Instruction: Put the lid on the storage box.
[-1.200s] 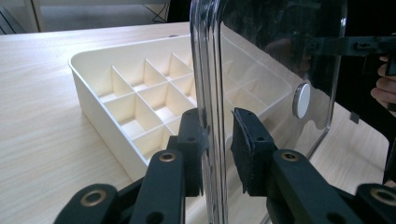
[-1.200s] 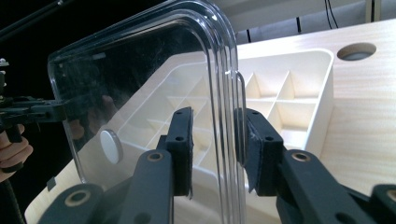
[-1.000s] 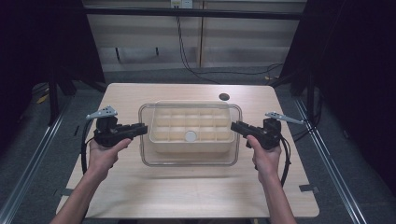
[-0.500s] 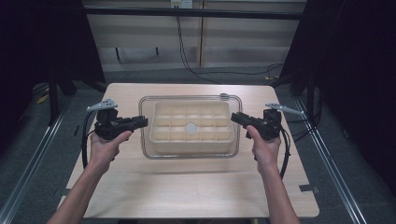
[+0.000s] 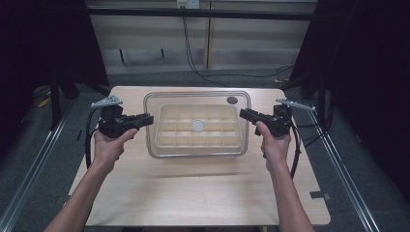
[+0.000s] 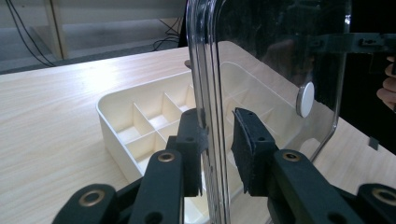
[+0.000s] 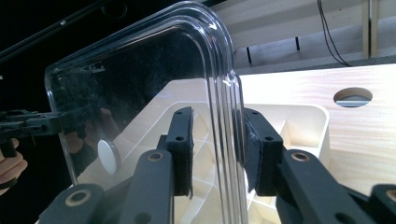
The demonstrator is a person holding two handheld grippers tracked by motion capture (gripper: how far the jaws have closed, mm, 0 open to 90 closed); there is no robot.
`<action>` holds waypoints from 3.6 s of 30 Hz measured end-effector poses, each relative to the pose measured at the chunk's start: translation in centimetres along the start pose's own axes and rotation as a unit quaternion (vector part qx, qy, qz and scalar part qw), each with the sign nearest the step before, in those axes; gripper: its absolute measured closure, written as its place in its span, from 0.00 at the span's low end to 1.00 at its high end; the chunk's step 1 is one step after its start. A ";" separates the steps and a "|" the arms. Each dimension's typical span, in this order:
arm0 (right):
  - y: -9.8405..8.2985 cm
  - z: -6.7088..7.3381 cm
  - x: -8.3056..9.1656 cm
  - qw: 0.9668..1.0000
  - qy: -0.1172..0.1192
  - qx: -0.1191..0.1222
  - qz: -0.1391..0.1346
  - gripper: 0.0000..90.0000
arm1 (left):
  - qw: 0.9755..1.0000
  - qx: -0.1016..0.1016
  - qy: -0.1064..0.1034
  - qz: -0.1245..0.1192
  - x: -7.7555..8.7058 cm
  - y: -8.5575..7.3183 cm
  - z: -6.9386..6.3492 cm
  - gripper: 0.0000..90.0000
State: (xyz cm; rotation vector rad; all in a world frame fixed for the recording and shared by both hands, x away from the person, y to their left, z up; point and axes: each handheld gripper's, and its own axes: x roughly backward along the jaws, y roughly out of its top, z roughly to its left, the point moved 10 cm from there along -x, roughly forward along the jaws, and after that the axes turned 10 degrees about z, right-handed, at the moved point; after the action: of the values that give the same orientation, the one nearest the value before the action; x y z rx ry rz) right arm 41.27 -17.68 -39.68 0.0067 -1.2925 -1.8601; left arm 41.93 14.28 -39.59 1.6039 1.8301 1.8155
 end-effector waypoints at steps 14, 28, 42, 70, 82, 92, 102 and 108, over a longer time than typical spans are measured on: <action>0.4 -2.1 -1.5 0.999 -0.026 -0.019 0.009 0.71 | 1.000 0.017 0.001 0.003 -1.8 1.0 1.2 0.81; 1.0 -3.0 -3.7 0.998 -0.042 -0.023 0.033 0.71 | 0.999 0.050 0.013 0.017 -3.6 1.0 3.4 0.79; 1.2 -3.2 -3.6 0.999 -0.029 -0.034 0.026 0.71 | 0.999 0.050 0.008 0.013 -3.2 1.7 3.0 0.79; 0.8 -6.1 -7.0 0.994 -0.059 -0.059 0.070 0.66 | 0.996 0.080 0.015 0.042 -7.0 1.3 6.1 0.73; 0.0 -7.4 -8.9 0.990 -0.077 -0.070 0.098 0.62 | 0.993 0.100 0.021 0.063 -8.7 0.3 7.8 0.70; -0.9 -8.2 -9.9 0.986 -0.092 -0.075 0.113 0.57 | 0.991 0.109 0.021 0.077 -9.5 -0.5 8.6 0.70; -1.4 -8.5 -10.5 0.985 -0.111 -0.065 0.113 0.51 | 0.990 0.113 0.020 0.083 -10.0 -0.9 8.6 0.68; -1.6 -8.6 -10.7 0.984 -0.119 -0.061 0.114 0.49 | 0.989 0.118 0.017 0.085 -10.3 -1.2 8.8 0.67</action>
State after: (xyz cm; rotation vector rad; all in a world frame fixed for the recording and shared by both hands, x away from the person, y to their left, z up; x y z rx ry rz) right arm 50.92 -17.30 -49.58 -0.4239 -1.2768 -1.7758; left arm 51.82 13.29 -48.85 1.8721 2.0477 1.7555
